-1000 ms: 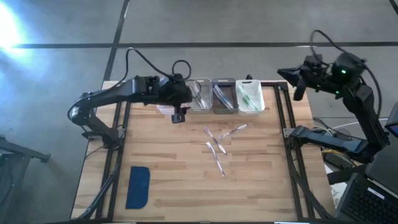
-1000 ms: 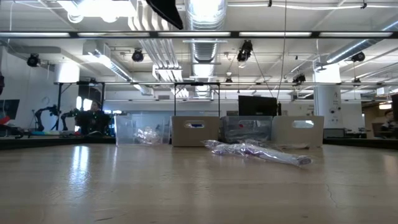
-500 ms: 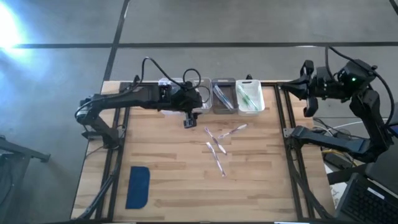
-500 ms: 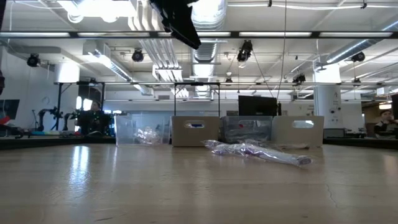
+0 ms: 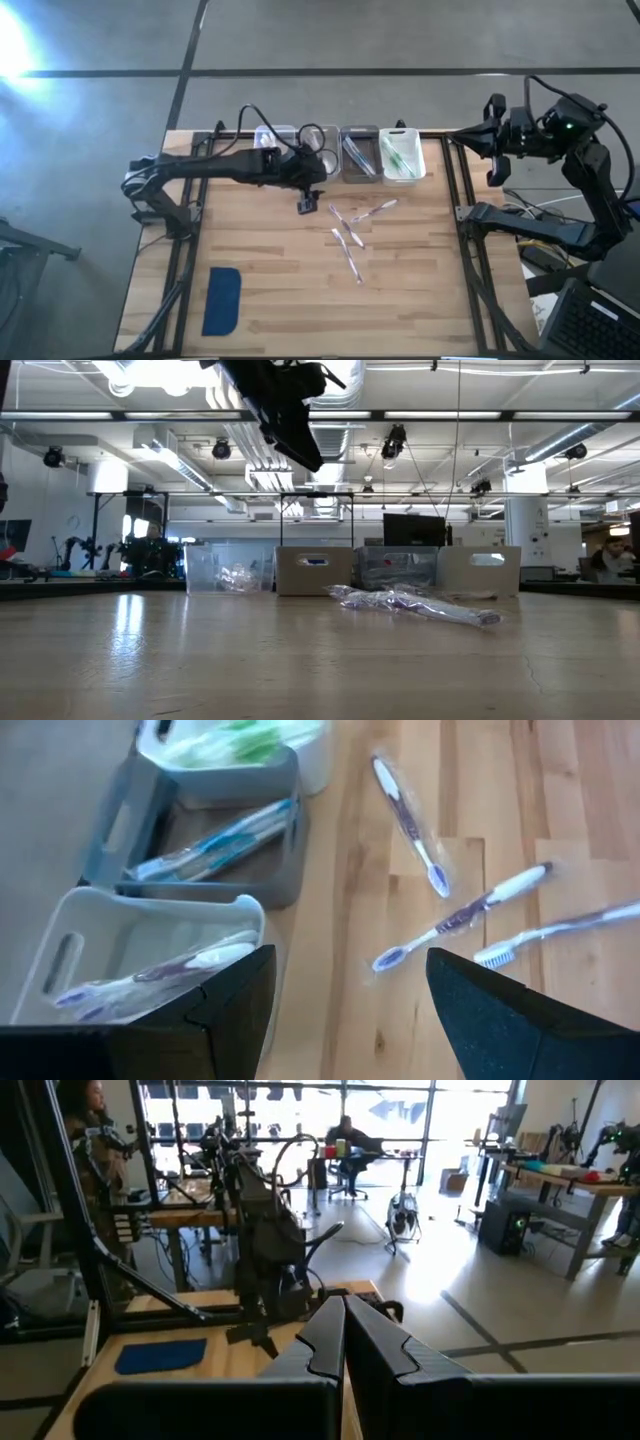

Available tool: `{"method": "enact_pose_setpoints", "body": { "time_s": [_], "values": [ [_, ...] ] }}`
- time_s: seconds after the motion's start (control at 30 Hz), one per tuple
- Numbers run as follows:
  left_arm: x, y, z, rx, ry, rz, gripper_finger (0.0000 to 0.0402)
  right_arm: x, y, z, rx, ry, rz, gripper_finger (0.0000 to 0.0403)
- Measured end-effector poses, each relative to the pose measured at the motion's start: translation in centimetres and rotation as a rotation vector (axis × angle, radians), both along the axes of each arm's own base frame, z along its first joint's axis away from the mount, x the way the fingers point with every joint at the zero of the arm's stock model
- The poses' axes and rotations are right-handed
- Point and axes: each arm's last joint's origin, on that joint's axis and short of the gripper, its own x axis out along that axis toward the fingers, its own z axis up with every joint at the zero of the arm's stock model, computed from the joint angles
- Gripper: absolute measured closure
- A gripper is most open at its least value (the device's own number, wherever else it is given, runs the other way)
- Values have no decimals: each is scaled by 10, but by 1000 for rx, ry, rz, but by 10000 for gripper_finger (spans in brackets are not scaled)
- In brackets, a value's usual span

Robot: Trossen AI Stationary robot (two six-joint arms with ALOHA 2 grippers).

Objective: Pick & Place Toothbrushes
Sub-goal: Put the purple toothbrush into the gray bin

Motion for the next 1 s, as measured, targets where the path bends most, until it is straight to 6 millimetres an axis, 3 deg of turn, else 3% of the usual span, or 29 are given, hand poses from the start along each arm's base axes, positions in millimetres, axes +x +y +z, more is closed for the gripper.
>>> {"method": "enact_pose_setpoints", "body": {
  "time_s": [0.23,0.4,0.6,1.0],
  "values": [
    [5,-14,-17,47,-14,-164,138,-19,17,-18,-57,140,79,394],
    [10,-30,-17,99,-48,-273,138,-37,32,-31,-99,200,99,394],
    [18,-46,-25,85,-47,-366,138,-57,48,-38,-155,207,109,394],
    [50,-86,-67,135,44,-600,138,-76,64,-41,-91,150,88,394]
  ]
}}
